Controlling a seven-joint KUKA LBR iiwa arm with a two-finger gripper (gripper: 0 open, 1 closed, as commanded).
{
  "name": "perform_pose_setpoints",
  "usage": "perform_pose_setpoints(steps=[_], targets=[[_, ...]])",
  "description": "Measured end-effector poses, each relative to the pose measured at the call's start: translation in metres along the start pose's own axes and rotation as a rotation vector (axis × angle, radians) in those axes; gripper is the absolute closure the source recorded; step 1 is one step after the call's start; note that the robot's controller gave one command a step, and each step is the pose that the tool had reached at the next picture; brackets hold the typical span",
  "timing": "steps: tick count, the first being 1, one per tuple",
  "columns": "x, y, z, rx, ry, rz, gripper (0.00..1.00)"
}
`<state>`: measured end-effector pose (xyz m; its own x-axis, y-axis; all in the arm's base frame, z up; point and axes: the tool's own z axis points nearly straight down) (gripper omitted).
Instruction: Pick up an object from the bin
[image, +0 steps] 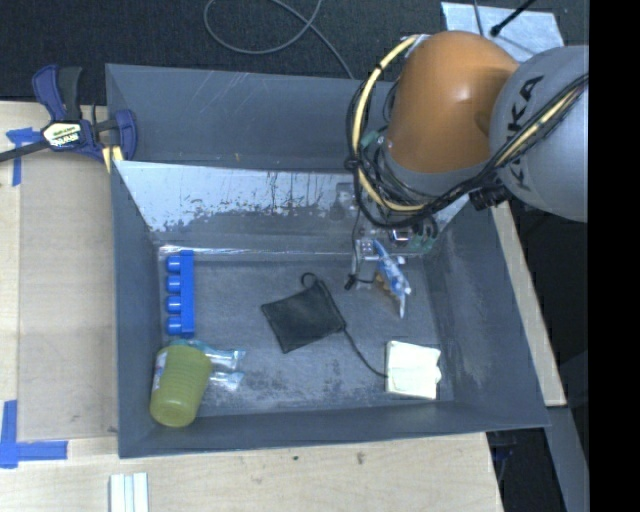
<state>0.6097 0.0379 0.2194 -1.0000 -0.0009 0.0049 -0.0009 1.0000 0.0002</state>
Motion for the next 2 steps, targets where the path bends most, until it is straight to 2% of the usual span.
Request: perform_pose_setpoints(steps=[1,2], targets=[[-0.001,0.0,-0.005,0.0,-0.009,0.001,0.0],[0.005,0.001,0.023,-0.001,-0.012,0.094,0.0]])
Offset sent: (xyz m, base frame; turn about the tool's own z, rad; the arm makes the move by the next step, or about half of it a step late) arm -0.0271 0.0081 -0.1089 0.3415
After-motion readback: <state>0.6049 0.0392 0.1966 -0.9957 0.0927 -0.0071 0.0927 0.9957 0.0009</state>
